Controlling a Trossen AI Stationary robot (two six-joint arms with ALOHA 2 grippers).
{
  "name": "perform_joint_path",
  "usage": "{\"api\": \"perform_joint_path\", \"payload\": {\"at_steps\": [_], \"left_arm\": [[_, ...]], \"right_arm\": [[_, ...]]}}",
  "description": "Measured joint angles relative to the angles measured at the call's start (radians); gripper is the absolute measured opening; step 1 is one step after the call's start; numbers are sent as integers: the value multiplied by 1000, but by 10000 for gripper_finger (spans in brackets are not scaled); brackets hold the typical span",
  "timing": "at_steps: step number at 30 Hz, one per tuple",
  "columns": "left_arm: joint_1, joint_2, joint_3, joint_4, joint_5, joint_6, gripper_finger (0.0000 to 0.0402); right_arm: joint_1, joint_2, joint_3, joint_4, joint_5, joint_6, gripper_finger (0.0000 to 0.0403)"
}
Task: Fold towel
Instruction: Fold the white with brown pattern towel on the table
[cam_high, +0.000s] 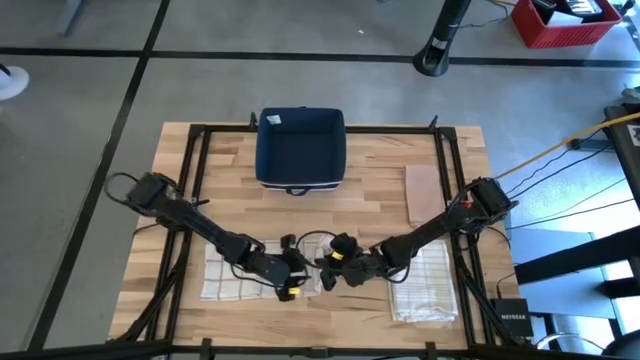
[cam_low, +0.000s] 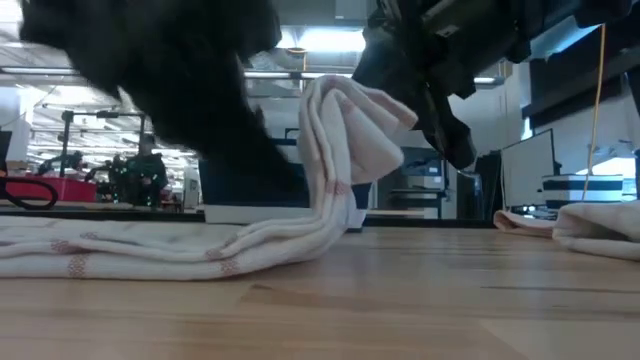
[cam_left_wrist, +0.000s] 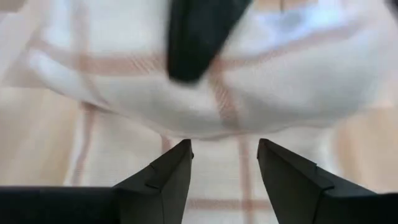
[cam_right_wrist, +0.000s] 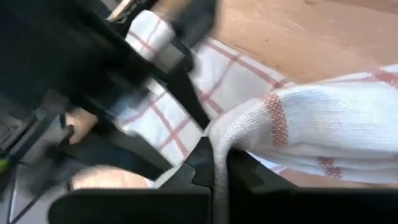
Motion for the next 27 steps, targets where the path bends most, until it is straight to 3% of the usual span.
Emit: {"api": "perform_joint_path", "payload": {"at_steps": [4,9,14,20,27], "left_arm": [[-33,-128,2,-246,-4,-102,178],[-106,-151,-16,-508,-8,-266,178],[-139,-91,-75,-368,-23,-335,178],[-121,-14,-80,-193,-56,-279,178],[-96,-10,-85,-119,-80,-237,178]], "right_arm": [[0,0,0,-10,1,-14,14],[0,1,1,-1,-1,-23,12],[0,19,1,83,0,-27,12],[-20,89,12,270,-27,-27,14],[-43,177,157,262,-53,-100,17]]}}
